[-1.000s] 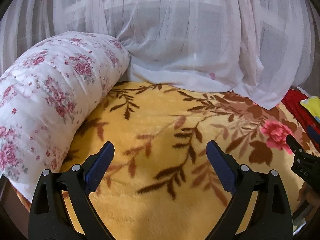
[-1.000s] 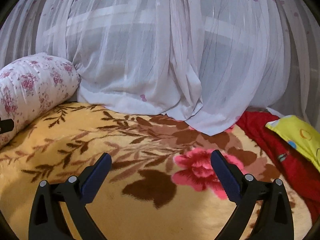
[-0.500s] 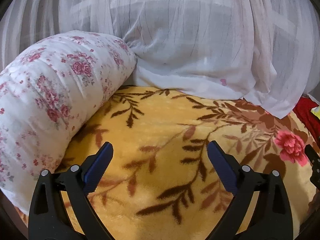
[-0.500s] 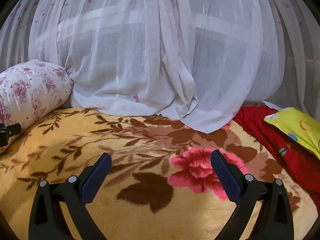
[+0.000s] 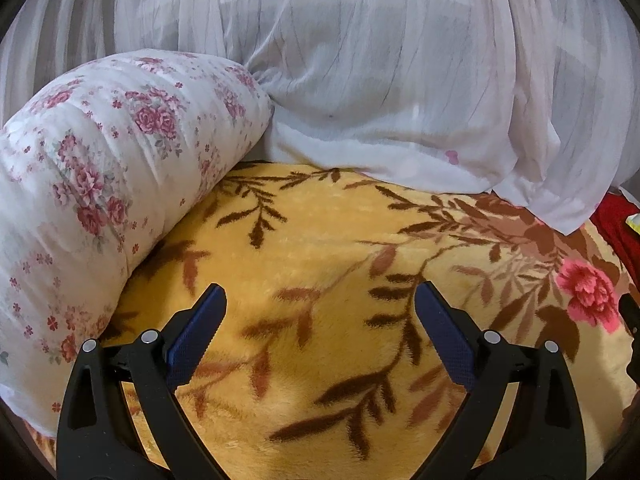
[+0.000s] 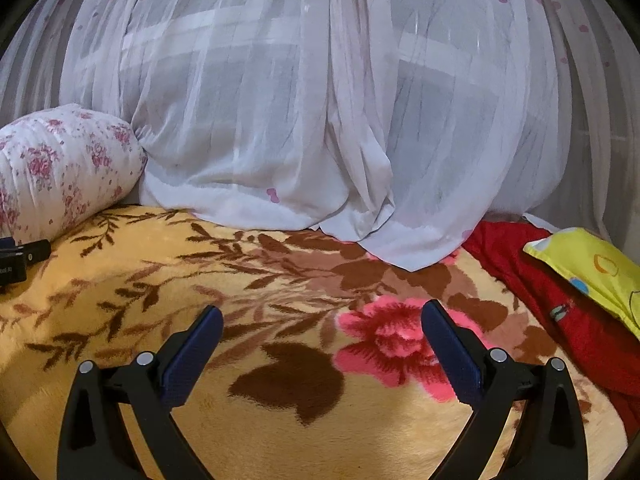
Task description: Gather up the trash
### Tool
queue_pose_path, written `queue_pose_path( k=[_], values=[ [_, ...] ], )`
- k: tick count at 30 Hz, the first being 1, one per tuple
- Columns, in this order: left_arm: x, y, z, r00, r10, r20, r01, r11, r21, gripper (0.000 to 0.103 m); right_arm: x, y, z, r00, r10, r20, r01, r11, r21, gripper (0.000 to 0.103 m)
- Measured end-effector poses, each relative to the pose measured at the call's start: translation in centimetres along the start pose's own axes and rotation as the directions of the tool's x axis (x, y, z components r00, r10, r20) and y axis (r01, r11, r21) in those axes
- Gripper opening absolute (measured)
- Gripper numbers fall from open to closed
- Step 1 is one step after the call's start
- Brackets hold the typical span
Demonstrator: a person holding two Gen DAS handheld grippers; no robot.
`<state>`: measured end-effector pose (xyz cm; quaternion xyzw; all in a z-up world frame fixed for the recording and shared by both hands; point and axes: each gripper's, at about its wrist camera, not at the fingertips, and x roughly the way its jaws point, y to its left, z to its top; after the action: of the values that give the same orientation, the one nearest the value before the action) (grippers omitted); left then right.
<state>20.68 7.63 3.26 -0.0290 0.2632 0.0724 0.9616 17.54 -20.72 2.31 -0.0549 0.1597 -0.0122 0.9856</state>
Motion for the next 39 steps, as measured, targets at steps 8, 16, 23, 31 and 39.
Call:
queue_pose_path(
  k=[8,16,23,31,39],
  values=[
    [0.05,0.68,-0.08,1.000,-0.003,-0.003,0.003,1.000,-0.011,0.093,0.00,0.18,-0.05,1.000,-0.002,0.001,0.002,1.000,-0.008,0.098],
    [0.06,0.80,-0.13,1.000,0.006,0.000,-0.006,1.000,-0.009,0.093,0.00,0.18,-0.12,1.000,0.001,0.007,-0.001,1.000,-0.004,0.098],
    [-0.04,0.70,-0.14,1.000,0.016,0.012,-0.016,1.000,0.002,0.093,-0.02,0.18,-0.19,1.000,0.000,0.006,0.000,1.000,-0.008,0.098],
    [-0.13,0.70,-0.07,1.000,0.016,0.017,-0.015,1.000,-0.002,0.093,-0.05,0.24,-0.25,1.000,0.001,0.005,-0.001,1.000,-0.010,0.098],
    [-0.25,0.83,-0.04,0.999,0.021,0.025,-0.021,1.000,-0.002,0.093,0.07,0.30,-0.56,1.000,0.004,-0.002,-0.004,1.000,-0.020,0.098]
  ],
)
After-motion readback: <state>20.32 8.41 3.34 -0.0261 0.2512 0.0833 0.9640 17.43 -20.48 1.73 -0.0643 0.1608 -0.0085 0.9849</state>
